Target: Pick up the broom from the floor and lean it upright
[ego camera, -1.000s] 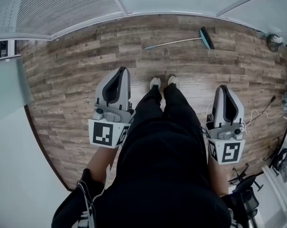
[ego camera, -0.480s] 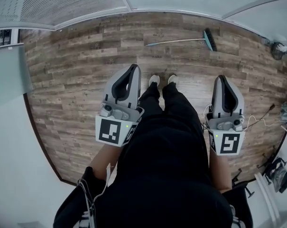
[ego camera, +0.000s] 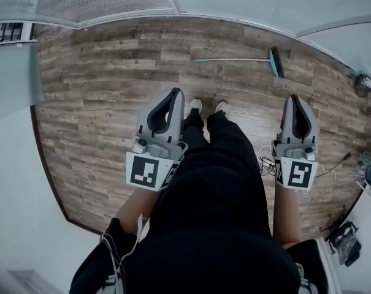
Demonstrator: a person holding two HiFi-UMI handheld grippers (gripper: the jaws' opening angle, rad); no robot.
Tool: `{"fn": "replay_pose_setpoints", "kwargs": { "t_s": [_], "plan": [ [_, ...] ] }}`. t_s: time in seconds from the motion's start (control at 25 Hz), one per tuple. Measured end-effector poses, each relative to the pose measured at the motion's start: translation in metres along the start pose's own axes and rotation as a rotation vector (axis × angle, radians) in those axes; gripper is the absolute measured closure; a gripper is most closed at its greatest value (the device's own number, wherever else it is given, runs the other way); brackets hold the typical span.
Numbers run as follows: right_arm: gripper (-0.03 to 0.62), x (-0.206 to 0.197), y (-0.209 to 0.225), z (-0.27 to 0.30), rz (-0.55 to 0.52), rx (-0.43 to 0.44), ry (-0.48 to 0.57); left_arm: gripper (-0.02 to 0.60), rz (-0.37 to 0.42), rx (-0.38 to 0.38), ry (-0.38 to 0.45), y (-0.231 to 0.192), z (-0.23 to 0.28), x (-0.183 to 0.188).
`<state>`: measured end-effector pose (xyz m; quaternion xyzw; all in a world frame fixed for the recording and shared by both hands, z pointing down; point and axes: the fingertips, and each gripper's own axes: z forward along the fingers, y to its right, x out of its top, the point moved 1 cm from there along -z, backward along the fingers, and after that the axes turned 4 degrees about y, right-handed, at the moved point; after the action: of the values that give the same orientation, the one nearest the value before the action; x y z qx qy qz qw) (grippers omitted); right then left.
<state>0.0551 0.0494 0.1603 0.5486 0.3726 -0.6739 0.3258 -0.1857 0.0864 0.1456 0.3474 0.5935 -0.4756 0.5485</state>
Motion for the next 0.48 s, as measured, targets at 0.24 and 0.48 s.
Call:
{"fn": "replay_pose_setpoints", "kwargs": {
  "t_s": [0.24, 0.48],
  "plan": [
    [0.572, -0.021, 0.027, 0.025, -0.113, 0.024, -0.045, 0.563, -0.011, 0.039, 0.004, -0.002, 0.023, 0.000],
    [0.572, -0.035, 0.038, 0.038, -0.128, 0.060, -0.080, 0.563, -0.011, 0.053, 0.011, -0.003, 0.030, 0.002]
  ]
}}
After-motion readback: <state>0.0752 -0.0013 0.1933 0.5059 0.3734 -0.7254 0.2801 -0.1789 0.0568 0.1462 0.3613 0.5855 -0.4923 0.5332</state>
